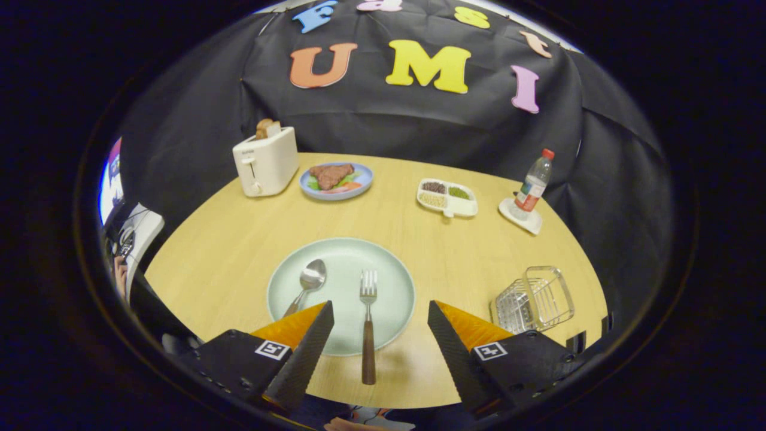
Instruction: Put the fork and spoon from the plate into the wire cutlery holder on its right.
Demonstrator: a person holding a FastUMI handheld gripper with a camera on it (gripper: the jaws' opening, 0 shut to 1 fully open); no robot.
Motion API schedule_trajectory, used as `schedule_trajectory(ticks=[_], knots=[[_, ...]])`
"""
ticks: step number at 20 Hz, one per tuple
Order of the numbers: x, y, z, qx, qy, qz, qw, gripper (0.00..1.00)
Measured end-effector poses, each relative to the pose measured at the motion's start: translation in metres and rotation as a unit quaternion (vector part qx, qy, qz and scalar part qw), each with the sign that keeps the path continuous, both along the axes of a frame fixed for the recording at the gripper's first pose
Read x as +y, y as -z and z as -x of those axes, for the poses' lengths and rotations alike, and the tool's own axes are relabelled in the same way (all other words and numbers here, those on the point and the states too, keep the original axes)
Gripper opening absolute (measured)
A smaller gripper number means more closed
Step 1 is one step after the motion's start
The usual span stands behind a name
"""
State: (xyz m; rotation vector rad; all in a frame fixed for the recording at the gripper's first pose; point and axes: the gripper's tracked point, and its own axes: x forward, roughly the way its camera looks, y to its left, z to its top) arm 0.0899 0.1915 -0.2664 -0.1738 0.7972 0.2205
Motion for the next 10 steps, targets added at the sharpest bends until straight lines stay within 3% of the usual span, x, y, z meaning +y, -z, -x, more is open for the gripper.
schedule_trajectory(ticks=[7,9,10], knots=[[0.024,0.042,-0.005,0.105,-0.009,-0.007,0.994,0.93],[0.032,0.050,-0.005,0.133,-0.002,-0.018,0.991,0.73],[0.034,0.056,-0.006,0.148,0.000,-0.021,0.989,0.70]])
